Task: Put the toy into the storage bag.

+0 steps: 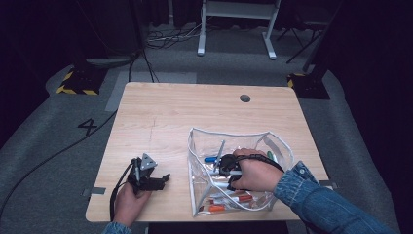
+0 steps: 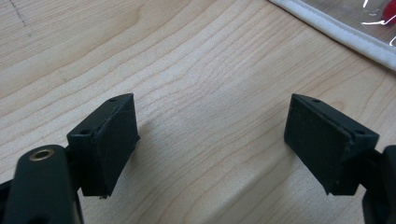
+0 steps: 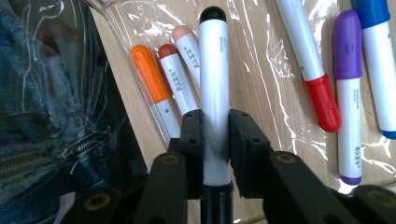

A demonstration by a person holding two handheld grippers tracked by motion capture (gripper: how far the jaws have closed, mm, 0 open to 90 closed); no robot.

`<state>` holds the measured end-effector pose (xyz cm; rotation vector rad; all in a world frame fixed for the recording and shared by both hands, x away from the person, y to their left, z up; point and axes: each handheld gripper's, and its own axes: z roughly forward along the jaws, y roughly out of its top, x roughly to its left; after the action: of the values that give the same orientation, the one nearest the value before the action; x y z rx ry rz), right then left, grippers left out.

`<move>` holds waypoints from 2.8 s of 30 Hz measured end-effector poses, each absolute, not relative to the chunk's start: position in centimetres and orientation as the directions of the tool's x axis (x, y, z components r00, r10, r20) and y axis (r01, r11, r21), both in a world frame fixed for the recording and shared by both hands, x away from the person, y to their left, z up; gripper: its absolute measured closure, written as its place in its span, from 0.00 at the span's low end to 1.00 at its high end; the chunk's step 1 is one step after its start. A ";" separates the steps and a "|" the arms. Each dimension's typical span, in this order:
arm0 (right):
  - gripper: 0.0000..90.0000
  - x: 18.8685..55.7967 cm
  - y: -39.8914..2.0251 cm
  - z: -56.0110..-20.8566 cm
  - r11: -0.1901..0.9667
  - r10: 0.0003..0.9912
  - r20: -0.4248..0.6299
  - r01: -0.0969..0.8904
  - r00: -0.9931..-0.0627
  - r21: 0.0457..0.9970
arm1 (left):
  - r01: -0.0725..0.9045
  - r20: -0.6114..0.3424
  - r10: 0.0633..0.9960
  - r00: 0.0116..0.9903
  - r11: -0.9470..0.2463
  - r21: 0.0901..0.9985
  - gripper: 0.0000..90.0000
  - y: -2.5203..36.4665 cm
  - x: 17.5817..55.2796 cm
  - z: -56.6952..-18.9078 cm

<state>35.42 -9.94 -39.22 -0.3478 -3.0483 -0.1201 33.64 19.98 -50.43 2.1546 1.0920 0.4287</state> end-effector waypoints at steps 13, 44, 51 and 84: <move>0.65 35.3 -12.0 -33.9 0.902 0.303 0.019 0.293 -0.953 0.317 | 0.582 -0.011 0.804 0.595 -0.421 0.696 0.20 20.0 33.6 -50.4; 0.66 39.0 -29.8 -28.8 0.568 0.734 -0.038 0.583 -0.678 0.581 | 0.583 -0.012 0.804 0.594 -0.420 0.695 0.20 20.0 33.6 -50.4; 0.64 40.3 -31.4 -32.8 0.536 0.780 -0.013 0.657 -0.625 0.530 | 0.583 -0.012 0.804 0.594 -0.420 0.696 0.20 20.0 33.6 -50.4; 0.86 43.6 -33.2 -46.4 0.400 0.898 0.030 0.841 -0.440 0.364 | 0.583 -0.012 0.804 0.594 -0.420 0.696 0.20 20.0 33.6 -50.4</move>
<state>43.59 -33.21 -46.39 -1.7364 -2.7678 -0.5483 33.58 19.98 -50.43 2.1540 1.0933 0.4273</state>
